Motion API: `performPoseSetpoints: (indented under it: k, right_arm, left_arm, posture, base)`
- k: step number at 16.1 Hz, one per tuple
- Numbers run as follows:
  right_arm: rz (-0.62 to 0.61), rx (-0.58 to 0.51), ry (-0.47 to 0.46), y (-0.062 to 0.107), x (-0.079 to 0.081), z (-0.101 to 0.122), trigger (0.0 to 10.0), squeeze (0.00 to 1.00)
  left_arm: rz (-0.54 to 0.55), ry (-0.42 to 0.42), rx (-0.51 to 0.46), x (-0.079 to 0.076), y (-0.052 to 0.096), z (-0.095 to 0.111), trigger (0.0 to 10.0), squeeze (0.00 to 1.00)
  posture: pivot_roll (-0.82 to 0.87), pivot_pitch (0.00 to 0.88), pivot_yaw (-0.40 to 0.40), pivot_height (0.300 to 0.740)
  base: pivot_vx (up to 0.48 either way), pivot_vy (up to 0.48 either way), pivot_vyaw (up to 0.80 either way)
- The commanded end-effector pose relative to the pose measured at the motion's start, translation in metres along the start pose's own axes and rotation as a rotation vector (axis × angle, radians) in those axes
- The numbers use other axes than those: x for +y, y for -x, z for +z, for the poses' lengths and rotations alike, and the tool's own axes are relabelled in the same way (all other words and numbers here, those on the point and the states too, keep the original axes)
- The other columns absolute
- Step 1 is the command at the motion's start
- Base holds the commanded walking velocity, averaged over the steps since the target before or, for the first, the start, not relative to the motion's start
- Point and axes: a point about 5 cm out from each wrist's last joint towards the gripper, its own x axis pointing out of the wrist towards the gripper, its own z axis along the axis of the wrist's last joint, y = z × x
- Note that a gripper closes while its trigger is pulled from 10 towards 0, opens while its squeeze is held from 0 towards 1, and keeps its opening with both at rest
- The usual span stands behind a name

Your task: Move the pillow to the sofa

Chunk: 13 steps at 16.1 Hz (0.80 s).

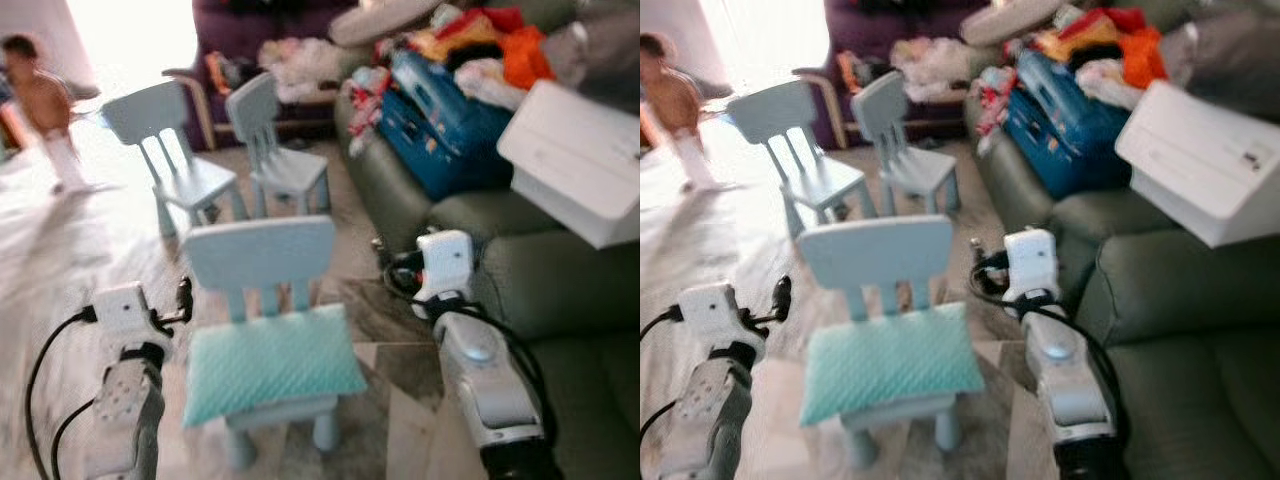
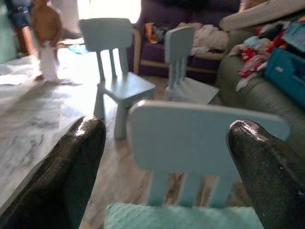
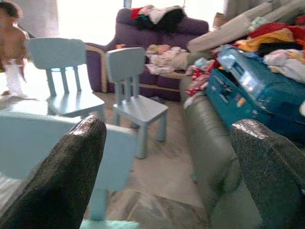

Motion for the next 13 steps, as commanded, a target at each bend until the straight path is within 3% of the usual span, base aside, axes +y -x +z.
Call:
performPoseSetpoints:
  k: [1,4,13]
  right_arm:
    - [-0.017,-0.005,0.014,0.0007,-0.0061,0.002,10.0,0.0]
    - [-0.019,-0.005,0.008,0.001,-0.0061,0.0017,10.0,0.0]
    - [-0.026,-0.002,-0.001,0.0011,-0.0063,0.0017,10.0,0.0]
  left_arm:
    - [-0.009,0.005,0.003,-0.0051,-0.0007,-0.0002,10.0,0.0]
    - [-0.01,0.009,0.012,-0.0058,-0.0002,-0.0016,10.0,0.0]
    - [-0.022,0.027,0.01,-0.0067,-0.0005,-0.0015,10.0,0.0]
  posture:
    - [-0.1,0.0,0.01,0.74]
    - [-0.1,0.0,0.01,0.74]
    - [-0.1,0.0,0.013,0.74]
  base:
    - [0.394,0.0,0.8]
    - [0.34,0.0,0.67]
    - [0.304,0.0,0.0]
